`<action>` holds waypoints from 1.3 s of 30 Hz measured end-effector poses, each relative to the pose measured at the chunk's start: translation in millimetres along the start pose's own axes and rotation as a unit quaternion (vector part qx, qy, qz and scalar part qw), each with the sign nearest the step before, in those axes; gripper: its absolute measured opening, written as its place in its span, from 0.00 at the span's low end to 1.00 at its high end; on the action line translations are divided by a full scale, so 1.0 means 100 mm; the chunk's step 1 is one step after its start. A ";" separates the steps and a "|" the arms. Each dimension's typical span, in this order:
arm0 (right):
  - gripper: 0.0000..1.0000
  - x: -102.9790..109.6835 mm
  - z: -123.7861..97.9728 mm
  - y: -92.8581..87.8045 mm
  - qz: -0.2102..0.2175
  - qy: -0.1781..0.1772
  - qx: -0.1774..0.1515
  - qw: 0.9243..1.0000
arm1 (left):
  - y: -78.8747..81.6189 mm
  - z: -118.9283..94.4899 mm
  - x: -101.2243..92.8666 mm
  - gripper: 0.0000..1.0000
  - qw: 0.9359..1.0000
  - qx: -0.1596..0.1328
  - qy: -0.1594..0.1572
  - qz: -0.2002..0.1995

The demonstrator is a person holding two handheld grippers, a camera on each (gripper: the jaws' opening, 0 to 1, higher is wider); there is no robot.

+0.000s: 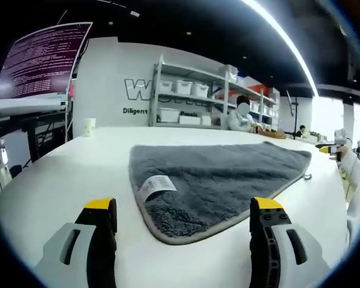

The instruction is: Open the folded towel by lifting each exposed corner and separating the folded layers until the towel lies flat within the target outline without major curled edges

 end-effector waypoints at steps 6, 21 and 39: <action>0.87 0.08 -0.17 -0.02 0.019 -0.011 -0.027 0.999 | -0.02 -0.03 0.05 0.78 1.000 0.004 0.027 -0.001; 0.83 0.13 -0.42 0.06 0.001 -0.017 -0.045 0.999 | -0.08 -0.13 0.20 0.30 0.997 0.019 0.079 -0.005; 0.79 0.08 -0.38 0.02 0.007 -0.022 -0.035 0.999 | -0.10 -0.17 0.15 0.08 0.995 0.043 0.085 0.034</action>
Point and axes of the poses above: the point that each gripper's makers call its tool centre point, and the gripper's own axes: z roughly forward along the fingers, x roughly to its left, y roughly out of its top, the point moved 4 cm from there along -z, roughly backward along the fingers, and after that the axes turned 9 degrees about y, right-handed, at the moved point
